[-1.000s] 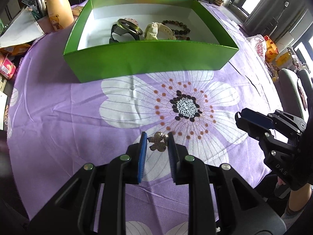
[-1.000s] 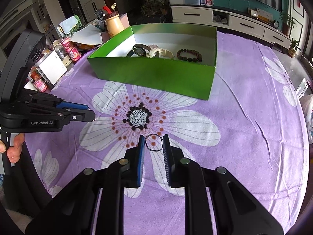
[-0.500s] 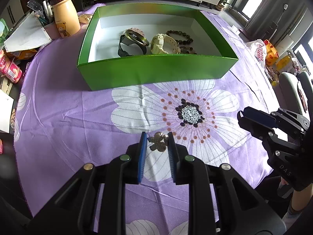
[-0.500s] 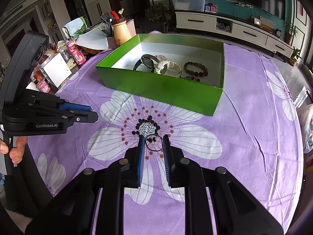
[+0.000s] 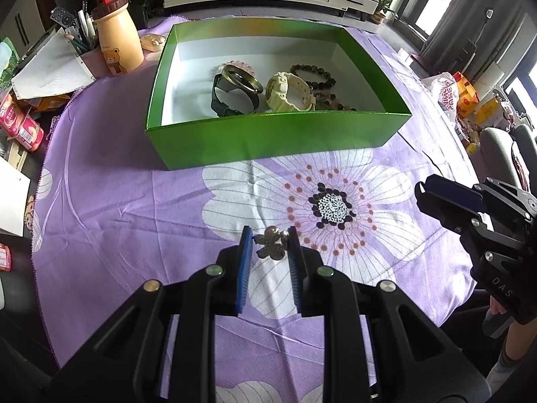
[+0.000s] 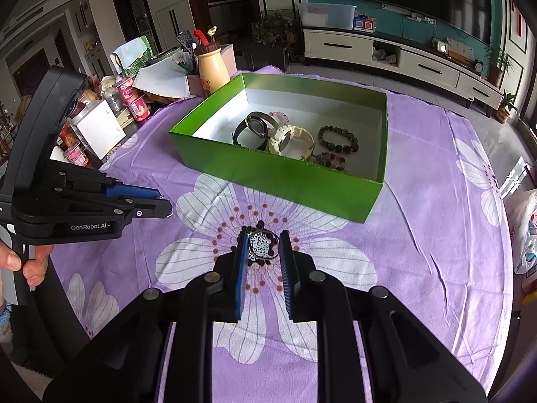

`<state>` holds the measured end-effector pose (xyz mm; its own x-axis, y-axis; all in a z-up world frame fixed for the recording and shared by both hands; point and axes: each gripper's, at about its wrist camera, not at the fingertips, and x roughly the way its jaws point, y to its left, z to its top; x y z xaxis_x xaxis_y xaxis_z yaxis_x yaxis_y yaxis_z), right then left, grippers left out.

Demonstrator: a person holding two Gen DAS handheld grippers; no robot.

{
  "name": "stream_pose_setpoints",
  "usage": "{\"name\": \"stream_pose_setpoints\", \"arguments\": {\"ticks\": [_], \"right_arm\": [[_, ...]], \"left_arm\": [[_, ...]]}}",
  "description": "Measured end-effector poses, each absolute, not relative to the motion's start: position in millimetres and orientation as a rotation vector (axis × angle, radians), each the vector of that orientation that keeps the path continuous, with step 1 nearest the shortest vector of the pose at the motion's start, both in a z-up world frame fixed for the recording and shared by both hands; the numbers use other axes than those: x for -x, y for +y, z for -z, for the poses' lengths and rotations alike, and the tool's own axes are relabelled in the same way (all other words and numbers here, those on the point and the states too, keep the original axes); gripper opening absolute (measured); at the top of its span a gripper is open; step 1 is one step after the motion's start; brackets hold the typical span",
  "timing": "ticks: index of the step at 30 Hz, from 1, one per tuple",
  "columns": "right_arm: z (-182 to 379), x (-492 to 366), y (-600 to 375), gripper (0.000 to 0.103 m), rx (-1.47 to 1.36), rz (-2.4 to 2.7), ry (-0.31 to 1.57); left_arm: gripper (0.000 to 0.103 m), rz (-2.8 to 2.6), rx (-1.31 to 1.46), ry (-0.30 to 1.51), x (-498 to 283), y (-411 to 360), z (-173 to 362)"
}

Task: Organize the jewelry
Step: 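Grasp the black-and-white beaded brooch with the right tool beside the ring, then carry the brooch, ring and gold charm into the green box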

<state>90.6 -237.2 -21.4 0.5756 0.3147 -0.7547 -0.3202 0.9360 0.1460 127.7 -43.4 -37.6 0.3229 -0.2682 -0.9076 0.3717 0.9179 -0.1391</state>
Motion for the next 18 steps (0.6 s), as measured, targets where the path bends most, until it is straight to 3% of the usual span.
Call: {"name": "stream_pose_setpoints", "arguments": {"ticks": [18], "right_arm": [[2.0,-106.5,-234.9,0.018,0.034,-0.365,0.840]], "left_arm": [[0.020,0.423,-0.121,1.111,-145.6,-50.9,13.4]]}}
